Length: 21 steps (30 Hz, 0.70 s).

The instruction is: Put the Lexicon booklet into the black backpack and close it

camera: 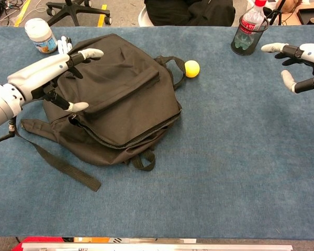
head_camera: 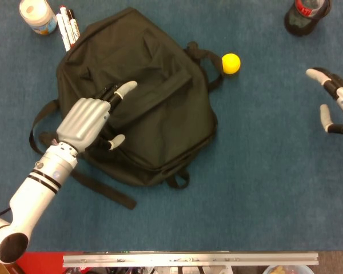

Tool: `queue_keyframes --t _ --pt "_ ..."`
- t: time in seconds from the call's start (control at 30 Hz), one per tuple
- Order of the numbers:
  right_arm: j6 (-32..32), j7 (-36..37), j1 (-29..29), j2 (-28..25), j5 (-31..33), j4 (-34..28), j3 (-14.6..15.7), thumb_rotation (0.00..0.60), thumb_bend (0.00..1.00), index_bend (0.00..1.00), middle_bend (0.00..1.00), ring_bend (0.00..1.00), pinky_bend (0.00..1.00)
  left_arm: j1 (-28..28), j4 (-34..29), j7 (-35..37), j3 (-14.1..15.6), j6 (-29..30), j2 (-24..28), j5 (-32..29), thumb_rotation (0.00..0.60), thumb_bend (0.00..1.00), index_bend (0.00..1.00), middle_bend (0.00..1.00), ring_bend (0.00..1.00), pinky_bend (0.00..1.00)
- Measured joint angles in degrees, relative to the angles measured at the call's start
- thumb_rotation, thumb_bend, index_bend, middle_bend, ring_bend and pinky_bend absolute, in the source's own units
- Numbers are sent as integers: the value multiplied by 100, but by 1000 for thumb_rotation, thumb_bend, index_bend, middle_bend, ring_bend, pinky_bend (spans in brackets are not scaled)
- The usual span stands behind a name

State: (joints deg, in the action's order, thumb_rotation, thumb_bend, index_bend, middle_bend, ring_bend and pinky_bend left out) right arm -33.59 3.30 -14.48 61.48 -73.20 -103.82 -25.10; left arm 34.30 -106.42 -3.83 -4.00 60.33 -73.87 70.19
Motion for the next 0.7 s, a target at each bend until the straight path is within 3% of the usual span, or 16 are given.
queue_keyframes --t 0.2,0.7 --pt "-777 -604 -139 141 -111 322 434 600 667 0 30 0 96 -148 324 132 -53 257 -90 147 600 234 0 74 64 216" --pt "-1877 -778 -221 105 -450 1041 1054 600 588 0 77 0 96 -572 1400 522 -187 820 -156 330 600 234 0 74 64 210"
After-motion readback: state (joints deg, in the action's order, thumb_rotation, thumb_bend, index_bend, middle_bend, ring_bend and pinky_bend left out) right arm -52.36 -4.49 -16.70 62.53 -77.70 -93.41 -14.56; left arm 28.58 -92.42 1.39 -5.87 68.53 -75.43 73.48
